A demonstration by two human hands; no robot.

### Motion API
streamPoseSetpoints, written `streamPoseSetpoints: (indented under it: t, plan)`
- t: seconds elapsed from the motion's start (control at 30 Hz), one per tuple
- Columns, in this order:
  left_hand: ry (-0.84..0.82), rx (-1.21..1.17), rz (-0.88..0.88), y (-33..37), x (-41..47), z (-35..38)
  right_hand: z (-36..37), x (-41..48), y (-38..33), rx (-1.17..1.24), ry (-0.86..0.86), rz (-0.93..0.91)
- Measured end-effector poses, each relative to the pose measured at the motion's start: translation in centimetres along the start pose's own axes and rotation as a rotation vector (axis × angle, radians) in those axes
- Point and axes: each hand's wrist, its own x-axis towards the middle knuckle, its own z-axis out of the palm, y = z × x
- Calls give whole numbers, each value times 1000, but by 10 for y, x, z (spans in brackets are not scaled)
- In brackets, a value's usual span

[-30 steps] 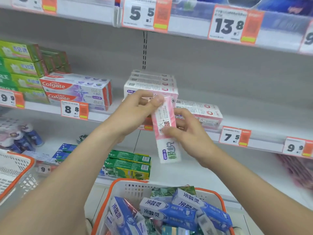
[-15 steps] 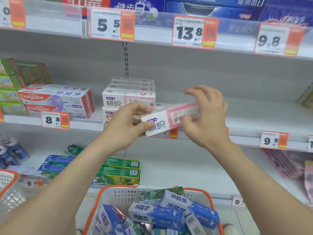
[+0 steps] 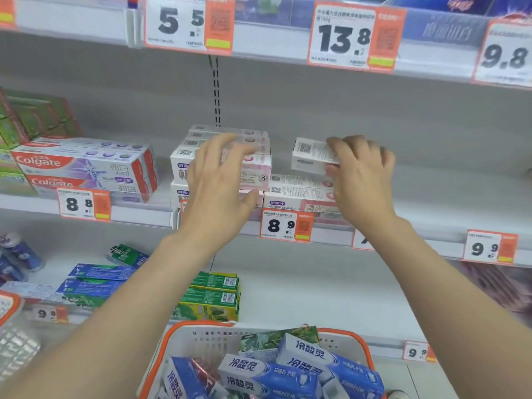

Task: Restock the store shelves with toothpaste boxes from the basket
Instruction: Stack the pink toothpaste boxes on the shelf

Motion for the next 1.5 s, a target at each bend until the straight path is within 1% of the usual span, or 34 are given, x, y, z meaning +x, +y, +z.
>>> streamPoseSetpoints:
  t: [0.03,0.1,0.17,0.23,0.27,0.33,0.37,0.47,0.57,0.63,0.7,0.8,0.87,0.9,0.93,0.97,1.03,1.1,1.13,1.2,1.27,1.4,1.5]
  plan:
    - [-3,49,-28,-3,0,3,8,5,-2,-27,-26,-2]
    - [-17,116,-65,-8,2,6,20,16,-11,-25,-84,52]
    - [-24,161,-64,-12,4,10,30,26,-22,-30,-152,108]
    - [-36,205,-44,-13,5,15,39,35,-27,-52,-281,119]
    - [-46,221,-37,-13,5,18,42,39,-27,-18,-375,134]
    - [-68,239,-38,-12,6,22,44,44,-21,146,-563,193]
    - [-74,249,-39,-12,6,24,42,46,-18,212,-629,216]
    - [-64,295,-31,-11,8,30,38,45,-18,212,-693,191]
    - [-39,308,-34,-10,9,34,35,40,-20,216,-712,165]
    - [-22,310,-35,-9,9,34,35,36,-16,239,-666,229]
    - [-16,309,-35,-10,8,34,33,31,-15,237,-631,346]
    - [-4,277,-44,-12,5,30,29,22,-23,191,-626,382]
    - [23,241,-72,-16,3,24,24,17,-33,106,-506,371]
    - [45,211,-98,-18,3,20,20,16,-41,125,-431,356]
    - [68,162,-135,-22,4,15,11,15,-52,224,-377,348]
    - [93,93,-186,-25,5,9,3,15,-64,398,-352,362]
    - [137,-53,-309,-34,10,-4,-11,15,-89,746,-390,408]
    - [145,-179,-433,-42,18,-15,-18,16,-106,972,-454,460]
    - [135,-238,-498,-46,22,-20,-18,18,-111,1024,-482,499]
    - [96,-372,-618,-51,28,-28,-13,25,-117,1051,-537,575]
    - [64,-476,-689,-54,35,-30,-4,34,-121,1079,-567,644]
    - [45,-482,-715,-64,54,-29,29,49,-114,1155,-560,677]
    - [-19,-500,-728,-72,63,-28,17,56,-129,1171,-553,730]
